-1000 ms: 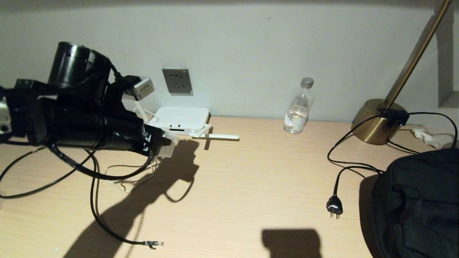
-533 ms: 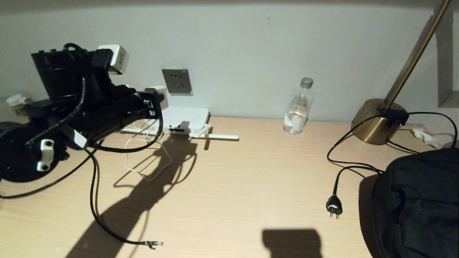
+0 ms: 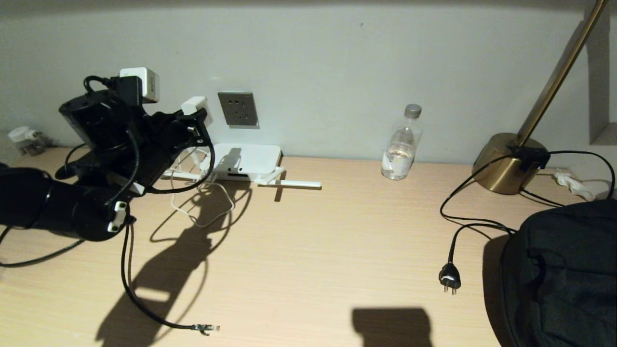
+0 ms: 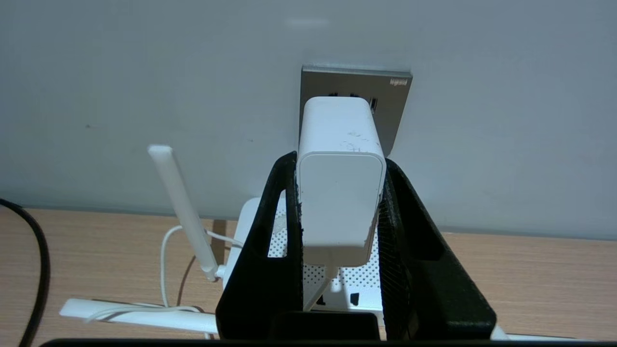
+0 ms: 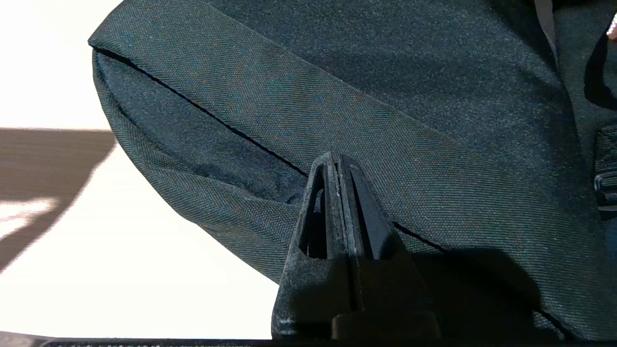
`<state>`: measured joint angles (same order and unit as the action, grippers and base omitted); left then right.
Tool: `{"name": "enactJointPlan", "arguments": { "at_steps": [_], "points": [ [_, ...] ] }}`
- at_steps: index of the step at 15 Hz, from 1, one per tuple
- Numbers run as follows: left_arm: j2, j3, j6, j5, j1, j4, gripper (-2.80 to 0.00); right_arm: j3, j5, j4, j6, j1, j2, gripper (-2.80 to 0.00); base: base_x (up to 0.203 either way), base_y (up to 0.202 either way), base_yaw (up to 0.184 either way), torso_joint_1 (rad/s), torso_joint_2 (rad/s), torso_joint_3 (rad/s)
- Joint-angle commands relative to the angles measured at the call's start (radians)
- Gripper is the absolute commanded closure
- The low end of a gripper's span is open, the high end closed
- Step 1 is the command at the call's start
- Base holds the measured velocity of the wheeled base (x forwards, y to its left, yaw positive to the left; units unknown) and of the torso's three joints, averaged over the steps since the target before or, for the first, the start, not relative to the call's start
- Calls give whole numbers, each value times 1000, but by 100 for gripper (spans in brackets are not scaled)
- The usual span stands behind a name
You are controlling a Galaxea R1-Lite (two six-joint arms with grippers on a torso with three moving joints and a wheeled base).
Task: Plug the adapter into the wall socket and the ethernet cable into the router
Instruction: Align plug and socket
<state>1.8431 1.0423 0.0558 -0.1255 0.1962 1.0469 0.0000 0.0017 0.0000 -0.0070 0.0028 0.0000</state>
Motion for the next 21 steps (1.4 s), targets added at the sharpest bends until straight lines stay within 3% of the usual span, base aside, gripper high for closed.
{"name": "enactJointPlan", "arguments": {
  "at_steps": [1, 8, 21],
  "points": [
    [65, -2, 3, -7, 1, 23, 0, 0, 1, 0, -1, 0, 2, 0, 0, 0, 0, 0, 0, 0],
    [154, 48, 3, -10, 16, 111, 0, 0, 0, 0, -1, 0, 2, 0, 0, 0, 0, 0, 0, 0],
    [179, -22, 40, -19, 28, 226, 0, 0, 1, 0, -1, 0, 2, 0, 0, 0, 0, 0, 0, 0]
  ]
}}
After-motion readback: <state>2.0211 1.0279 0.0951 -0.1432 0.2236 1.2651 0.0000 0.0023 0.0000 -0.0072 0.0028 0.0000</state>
